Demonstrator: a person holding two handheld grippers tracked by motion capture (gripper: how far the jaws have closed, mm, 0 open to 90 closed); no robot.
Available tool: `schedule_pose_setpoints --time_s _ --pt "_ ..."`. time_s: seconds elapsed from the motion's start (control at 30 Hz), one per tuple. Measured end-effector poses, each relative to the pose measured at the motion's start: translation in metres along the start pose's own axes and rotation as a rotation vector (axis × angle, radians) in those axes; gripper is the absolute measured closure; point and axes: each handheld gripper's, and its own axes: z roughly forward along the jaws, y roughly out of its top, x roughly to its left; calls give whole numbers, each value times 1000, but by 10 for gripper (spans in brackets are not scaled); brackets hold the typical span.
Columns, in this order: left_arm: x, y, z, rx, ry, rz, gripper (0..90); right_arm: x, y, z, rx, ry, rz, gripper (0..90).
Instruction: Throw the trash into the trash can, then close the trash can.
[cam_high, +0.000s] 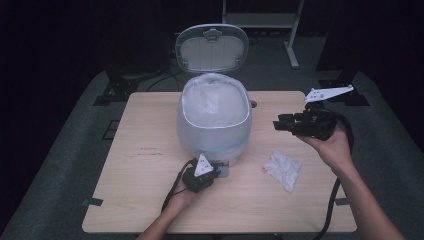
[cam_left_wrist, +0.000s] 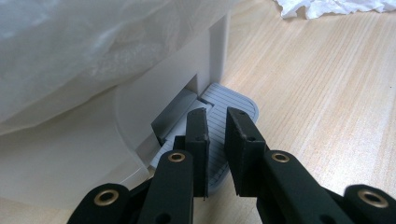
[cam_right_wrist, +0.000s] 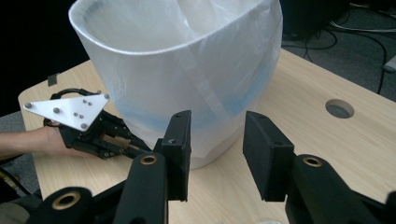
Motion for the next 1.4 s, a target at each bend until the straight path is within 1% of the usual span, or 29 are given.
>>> schedule_pose_setpoints --time_s 0.13,0.4,0.77,0.87,0.97,1.07,1.17,1.4 --pt "0 0 0 0 0 0 794 -1 -7 0 9 -2 9 607" --pt "0 0 0 -3 0 -3 793 -6 -21 1 5 -5 30 599" --pt "0 0 0 -3 0 -3 793 -7 -39 2 15 -20 28 588" --pt "0 0 0 -3 1 -2 793 -7 -44 2 10 -23 30 586" --pt "0 0 0 1 0 3 793 -8 -50 3 22 -33 30 580" --pt "-1 0 0 -8 0 -8 793 -8 -57 5 28 -31 34 578" --pt "-1 0 0 -5 1 -6 793 -9 -62 6 33 -31 33 573" --pt "-1 0 0 -7 1 -7 793 -9 -72 4 29 -39 30 566"
